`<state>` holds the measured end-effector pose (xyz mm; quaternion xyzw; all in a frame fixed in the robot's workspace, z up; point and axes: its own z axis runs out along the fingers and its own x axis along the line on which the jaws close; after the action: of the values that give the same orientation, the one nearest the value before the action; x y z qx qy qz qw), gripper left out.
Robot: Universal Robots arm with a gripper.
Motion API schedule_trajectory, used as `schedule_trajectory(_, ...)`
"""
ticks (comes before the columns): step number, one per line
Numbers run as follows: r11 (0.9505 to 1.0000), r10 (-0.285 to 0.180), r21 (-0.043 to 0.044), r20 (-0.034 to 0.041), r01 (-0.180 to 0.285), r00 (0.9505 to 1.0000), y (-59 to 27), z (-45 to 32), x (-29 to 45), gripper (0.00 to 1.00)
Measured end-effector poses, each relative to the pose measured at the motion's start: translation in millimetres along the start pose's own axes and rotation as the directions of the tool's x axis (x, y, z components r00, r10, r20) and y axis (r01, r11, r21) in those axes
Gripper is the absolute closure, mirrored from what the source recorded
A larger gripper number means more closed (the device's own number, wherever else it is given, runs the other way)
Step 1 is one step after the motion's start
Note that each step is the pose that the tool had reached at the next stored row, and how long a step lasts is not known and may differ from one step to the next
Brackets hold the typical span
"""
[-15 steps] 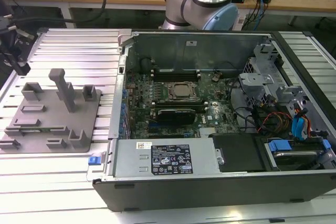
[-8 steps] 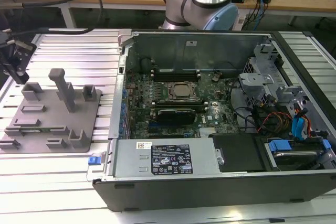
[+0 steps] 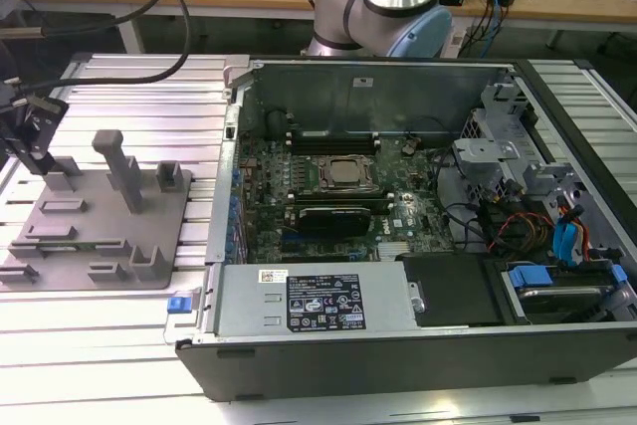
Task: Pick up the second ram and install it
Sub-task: 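Reach for the second ram, then pick up the second ram and move it above second insertion slot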
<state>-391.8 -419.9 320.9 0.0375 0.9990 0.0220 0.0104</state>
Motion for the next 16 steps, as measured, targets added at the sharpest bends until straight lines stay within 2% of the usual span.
schedule_trajectory(13, 1.0, -0.003, 0.0, -0.0001, 0.003, 1.0, 0.0, 0.5, 0.0, 0.92)
schedule_trajectory(16, 0.9994, -0.036, -0.0006, -0.0017, 0.036, 0.9994, 0.0, 0.6, 0.0, 0.92)
